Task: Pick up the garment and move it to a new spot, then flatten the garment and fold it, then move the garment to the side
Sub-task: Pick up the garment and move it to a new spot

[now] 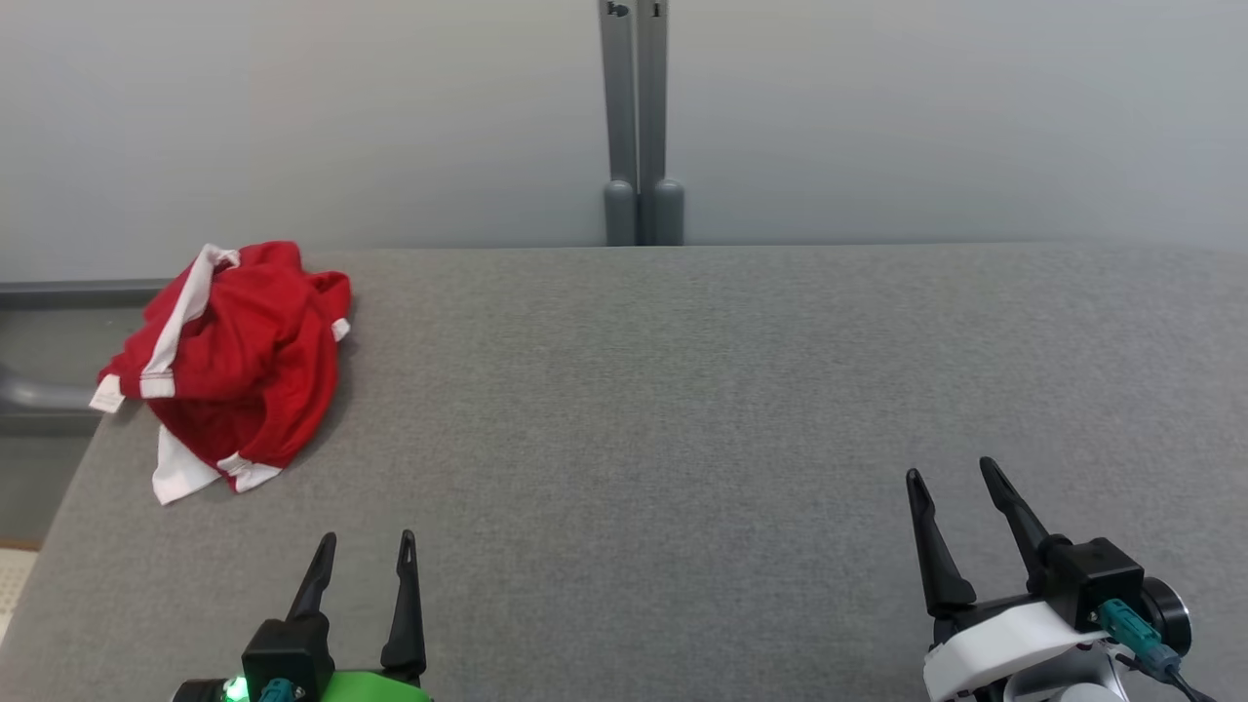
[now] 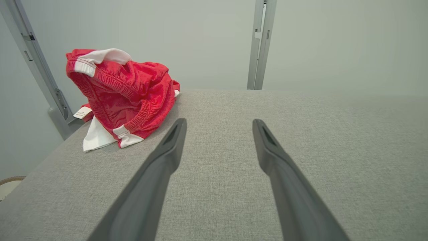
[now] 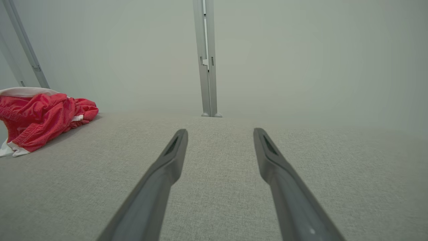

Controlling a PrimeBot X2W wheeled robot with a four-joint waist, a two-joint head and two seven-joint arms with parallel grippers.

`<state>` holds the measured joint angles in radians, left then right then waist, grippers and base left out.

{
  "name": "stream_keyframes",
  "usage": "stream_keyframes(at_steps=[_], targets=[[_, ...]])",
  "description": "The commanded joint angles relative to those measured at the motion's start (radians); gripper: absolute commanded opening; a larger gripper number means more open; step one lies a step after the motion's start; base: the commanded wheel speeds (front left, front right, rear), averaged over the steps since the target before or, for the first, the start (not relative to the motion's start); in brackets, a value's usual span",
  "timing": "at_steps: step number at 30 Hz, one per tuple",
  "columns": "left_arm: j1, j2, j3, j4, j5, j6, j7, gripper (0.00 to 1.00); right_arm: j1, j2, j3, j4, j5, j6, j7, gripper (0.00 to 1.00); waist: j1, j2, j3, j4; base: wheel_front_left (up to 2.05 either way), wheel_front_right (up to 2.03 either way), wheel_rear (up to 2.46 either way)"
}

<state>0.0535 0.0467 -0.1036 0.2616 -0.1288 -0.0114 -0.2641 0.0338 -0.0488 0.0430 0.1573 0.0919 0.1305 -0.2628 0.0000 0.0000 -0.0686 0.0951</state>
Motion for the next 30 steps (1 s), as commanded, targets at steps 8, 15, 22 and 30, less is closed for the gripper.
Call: stream_keyframes(at_steps=[8,15,22,30], targets=[[-0.013,0.009,0.033,-0.012,0.018,-0.006,-0.001,1.00,-0.011,-0.003,0.003,-0.017,0.018,0.000,-0.003,1.00,0.0000,0.0000,0.033,0.295,0.00,0.00,0.00],[0.007,0.008,0.071,-0.030,0.015,0.002,-0.001,1.00,-0.044,-0.003,0.047,-0.013,0.021,0.000,-0.003,1.00,0.0000,0.0000,0.053,0.411,0.00,0.00,0.00],[0.042,0.005,0.116,-0.070,-0.004,0.019,-0.001,1.00,-0.100,-0.004,0.112,0.015,0.019,0.000,-0.003,1.00,0.0000,0.0000,0.081,0.428,0.00,0.00,0.00],[0.056,0.005,0.129,-0.081,-0.004,0.018,-0.001,1.00,-0.100,-0.004,0.121,0.020,0.022,0.000,-0.003,1.00,0.0000,0.0000,0.088,0.432,0.00,0.00,0.00]])
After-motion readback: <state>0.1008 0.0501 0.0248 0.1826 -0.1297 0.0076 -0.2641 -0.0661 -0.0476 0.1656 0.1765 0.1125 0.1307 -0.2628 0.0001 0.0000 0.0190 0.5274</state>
